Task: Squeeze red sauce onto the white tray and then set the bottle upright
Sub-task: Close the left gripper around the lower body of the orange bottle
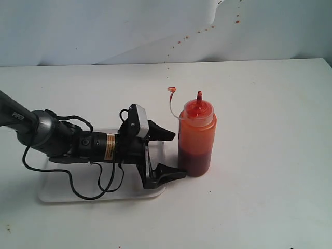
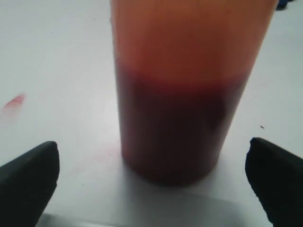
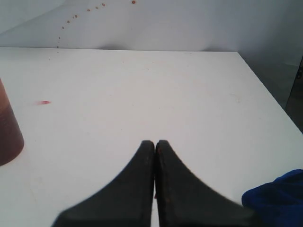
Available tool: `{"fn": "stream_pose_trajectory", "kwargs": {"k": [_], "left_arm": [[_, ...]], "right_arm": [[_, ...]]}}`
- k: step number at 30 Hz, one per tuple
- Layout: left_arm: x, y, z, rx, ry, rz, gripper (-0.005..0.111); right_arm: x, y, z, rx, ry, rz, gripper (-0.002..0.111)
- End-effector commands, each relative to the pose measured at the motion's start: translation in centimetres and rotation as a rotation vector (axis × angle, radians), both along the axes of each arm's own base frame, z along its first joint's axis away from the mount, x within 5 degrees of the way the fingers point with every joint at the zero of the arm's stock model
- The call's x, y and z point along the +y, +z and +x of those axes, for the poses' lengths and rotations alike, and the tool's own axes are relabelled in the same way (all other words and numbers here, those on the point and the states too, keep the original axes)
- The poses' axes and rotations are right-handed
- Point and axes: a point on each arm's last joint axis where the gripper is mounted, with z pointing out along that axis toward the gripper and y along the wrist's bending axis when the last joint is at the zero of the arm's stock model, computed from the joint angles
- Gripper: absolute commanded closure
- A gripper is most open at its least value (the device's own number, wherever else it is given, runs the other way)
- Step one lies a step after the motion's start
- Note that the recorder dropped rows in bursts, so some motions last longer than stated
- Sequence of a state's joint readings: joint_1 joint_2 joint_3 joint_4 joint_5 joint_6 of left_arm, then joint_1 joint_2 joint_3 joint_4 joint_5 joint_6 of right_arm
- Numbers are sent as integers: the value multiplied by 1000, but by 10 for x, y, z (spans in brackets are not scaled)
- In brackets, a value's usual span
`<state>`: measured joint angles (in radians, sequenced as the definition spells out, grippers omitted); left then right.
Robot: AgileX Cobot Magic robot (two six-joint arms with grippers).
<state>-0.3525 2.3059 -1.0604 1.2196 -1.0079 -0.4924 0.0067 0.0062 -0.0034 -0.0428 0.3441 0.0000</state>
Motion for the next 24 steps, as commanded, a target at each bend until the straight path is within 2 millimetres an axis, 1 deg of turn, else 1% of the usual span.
{"fn": "stream_pose_trajectory", "kwargs": {"k": [1, 3, 6, 8, 15, 18, 24], "left_arm": [[-23, 5, -2, -34, -42, 4, 3], [-29, 6, 0, -54, -40, 33, 3], [-34, 5, 1, -55, -21, 57, 3], [-35, 7, 5, -69, -14, 65, 3], [-36, 9, 9, -60, 30, 43, 3], [-36, 11, 12, -21, 86, 16, 3], [-36, 11, 12, 2, 97, 8, 3]], "right_arm": [[0, -1, 0, -6, -6, 2, 108], [0, -1, 0, -6, -6, 2, 108], [0, -1, 0, -6, -6, 2, 108], [0, -1, 0, -6, -6, 2, 108], [0, -1, 0, -6, -6, 2, 108], [0, -1, 0, -6, -6, 2, 108], [0, -1, 0, -6, -6, 2, 108]]}}
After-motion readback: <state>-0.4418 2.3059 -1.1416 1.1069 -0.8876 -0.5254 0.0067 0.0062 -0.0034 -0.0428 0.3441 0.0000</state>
